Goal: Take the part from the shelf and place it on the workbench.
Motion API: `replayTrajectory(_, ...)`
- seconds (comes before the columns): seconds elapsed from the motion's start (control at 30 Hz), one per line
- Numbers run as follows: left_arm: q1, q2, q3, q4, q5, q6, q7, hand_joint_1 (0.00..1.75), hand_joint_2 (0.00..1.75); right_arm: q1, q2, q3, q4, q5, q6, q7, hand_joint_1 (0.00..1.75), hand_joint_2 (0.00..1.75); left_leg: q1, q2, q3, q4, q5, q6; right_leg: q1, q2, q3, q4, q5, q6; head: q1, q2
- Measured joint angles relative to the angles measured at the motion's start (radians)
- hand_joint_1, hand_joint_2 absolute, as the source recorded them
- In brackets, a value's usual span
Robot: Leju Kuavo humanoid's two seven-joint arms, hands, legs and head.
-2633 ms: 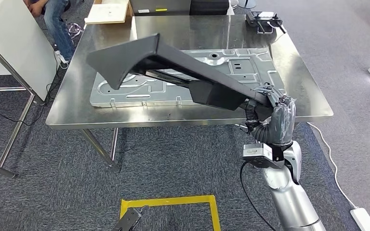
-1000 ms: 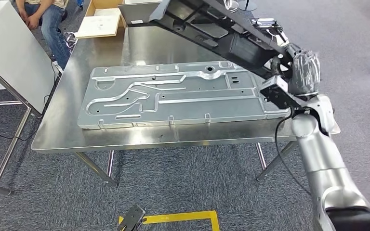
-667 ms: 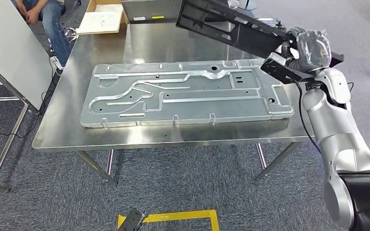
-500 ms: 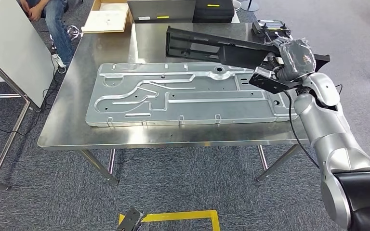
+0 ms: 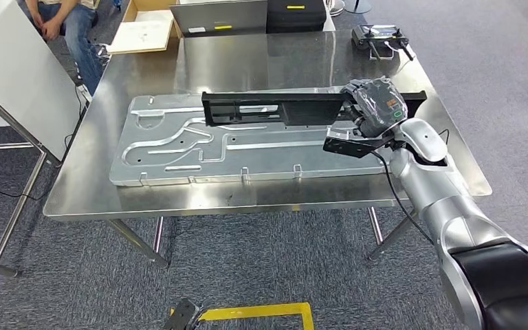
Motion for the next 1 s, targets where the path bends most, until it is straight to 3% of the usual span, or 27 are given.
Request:
replayTrajectory(0.07,0.002,0.003,-0.001,0.0,-0.004,0.0,-0.001,0.0,1.75,0.002,0.008,0.011,0.0,-0.006,-0.003,-0.002,1.75,1.75,0.001,0.0,-0.059,0.117,-0.037,-0.003,0.002,0.0,0.001,0.001,-0.002,-0.003,0.0,0.0)
replayTrajectory(0.1,0.002,0.004,-0.001,0.0,-0.005,-0.001,-0.001,0.0,1.75,0.003,0.013,0.016,0.0,-0.008,-0.003,-0.003,1.75,1.75,0.001,0.0,-0.067,0.129,-0.029,-0.001,0.004,0.001,0.003,0.001,-0.003,-0.004,0.0,0.0)
replayTrajectory(0.13,0.002,0.005,-0.002,0.0,-0.006,-0.001,-0.001,0.0,1.75,0.004,0.016,0.019,0.0,-0.009,-0.004,-0.004,1.75,1.75,0.001,0.0,-0.059,0.107,-0.006,0.002,0.005,0.002,0.006,0.001,-0.004,-0.005,0.0,0.0)
replayTrajectory(0.2,0.001,0.007,-0.003,0.0,-0.006,-0.001,-0.001,0.0,1.75,0.005,0.022,0.023,-0.003,-0.01,-0.004,-0.006,1.75,1.75,-0.002,0.0,0.006,-0.03,0.066,0.015,0.007,0.004,0.016,0.0,-0.009,-0.003,0.0,0.0)
replayTrajectory(0.23,0.0,0.008,-0.004,0.0,-0.006,-0.001,-0.002,0.0,1.75,0.004,0.024,0.024,-0.004,-0.011,-0.005,-0.007,1.75,1.75,-0.004,0.0,0.037,-0.094,0.089,0.021,0.009,0.005,0.02,-0.001,-0.01,-0.001,0.0,0.0)
replayTrajectory(0.27,-0.001,0.009,-0.004,0.0,-0.006,-0.001,-0.002,0.0,1.75,0.003,0.025,0.025,-0.005,-0.012,-0.007,-0.007,1.75,1.75,-0.006,0.0,0.06,-0.141,0.102,0.026,0.01,0.005,0.022,-0.002,-0.011,0.003,0.0,0.0)
replayTrajectory(0.4,0.0,0.011,-0.005,0.0,-0.006,-0.001,-0.004,0.0,1.75,0.002,0.027,0.028,-0.007,-0.013,-0.01,-0.006,1.75,1.75,-0.006,-0.001,0.078,-0.177,0.099,0.037,0.012,0.003,0.024,-0.008,-0.014,0.026,0.001,0.0)
replayTrajectory(0.47,-0.002,0.011,-0.006,0.0,-0.007,-0.002,-0.005,0.0,1.75,-0.001,0.028,0.029,-0.01,-0.014,-0.011,-0.006,1.75,1.75,0.0,0.0,0.091,-0.192,0.101,0.047,0.012,0.003,-0.002,0.046,-0.043,0.032,0.001,0.0)
replayTrajectory(0.53,-0.004,0.011,-0.009,0.0,-0.008,-0.003,-0.006,0.0,1.75,-0.001,0.029,0.031,-0.011,-0.016,-0.013,-0.003,1.75,1.75,0.0,0.002,0.098,-0.195,0.099,0.053,0.01,0.002,-0.069,0.171,-0.096,0.036,0.002,0.0)
replayTrajectory(0.6,-0.005,0.011,-0.012,0.0,-0.007,-0.003,-0.006,0.0,1.75,0.006,0.029,0.033,-0.01,-0.019,-0.014,0.002,1.75,1.75,-0.001,0.001,0.104,-0.191,0.094,0.053,0.01,0.002,-0.126,0.257,-0.112,0.039,0.002,0.0)
replayTrajectory(0.63,-0.005,0.01,-0.012,0.0,-0.005,-0.001,-0.005,0.0,1.75,0.009,0.028,0.035,-0.01,-0.022,-0.014,0.004,1.75,1.75,-0.001,0.0,0.108,-0.189,0.089,0.053,0.01,0.002,-0.129,0.247,-0.09,0.039,0.002,0.0)
replayTrajectory(0.67,-0.004,0.01,-0.012,0.0,-0.003,0.002,-0.004,0.0,1.75,0.012,0.027,0.035,-0.011,-0.026,-0.015,0.005,1.75,1.75,-0.001,-0.001,0.114,-0.185,0.082,0.051,0.01,0.002,-0.112,0.198,-0.049,0.037,0.002,0.0)
replayTrajectory(0.73,-0.005,0.006,-0.013,0.0,0.0,0.008,0.0,0.0,1.75,0.017,0.025,0.037,-0.011,-0.034,-0.018,0.002,1.75,1.75,-0.004,-0.003,0.122,-0.176,0.065,0.046,0.014,0.002,-0.058,0.07,0.024,0.029,0.002,0.0)
replayTrajectory(0.77,-0.006,0.004,-0.013,0.0,0.0,0.01,0.001,0.0,1.75,0.02,0.022,0.037,-0.011,-0.039,-0.02,-0.001,1.75,1.75,-0.005,-0.004,0.122,-0.172,0.059,0.043,0.017,0.002,-0.038,0.026,0.038,0.023,0.002,0.0)
replayTrajectory(0.83,-0.006,0.001,-0.015,0.0,-0.003,0.012,0.005,0.0,1.75,0.031,0.019,0.037,-0.013,-0.048,-0.027,-0.006,1.75,1.75,-0.008,-0.003,0.119,-0.169,0.054,0.036,0.022,0.003,-0.028,0.002,0.033,0.013,0.001,0.0)
replayTrajectory(0.93,-0.006,0.0,-0.018,0.0,-0.005,0.012,0.008,0.0,1.75,0.044,0.014,0.038,-0.019,-0.058,-0.032,-0.01,1.75,1.75,-0.01,-0.002,0.114,-0.154,0.034,0.023,0.013,0.005,-0.019,-0.009,0.027,0.001,0.0,0.0)
replayTrajectory(1.0,-0.008,0.0,-0.019,0.0,-0.002,0.009,0.007,0.0,1.75,0.047,0.012,0.038,-0.024,-0.069,-0.033,-0.01,1.75,1.75,-0.007,0.0,0.071,-0.065,-0.012,0.013,0.008,0.005,-0.012,-0.015,0.024,-0.006,0.0,0.0)
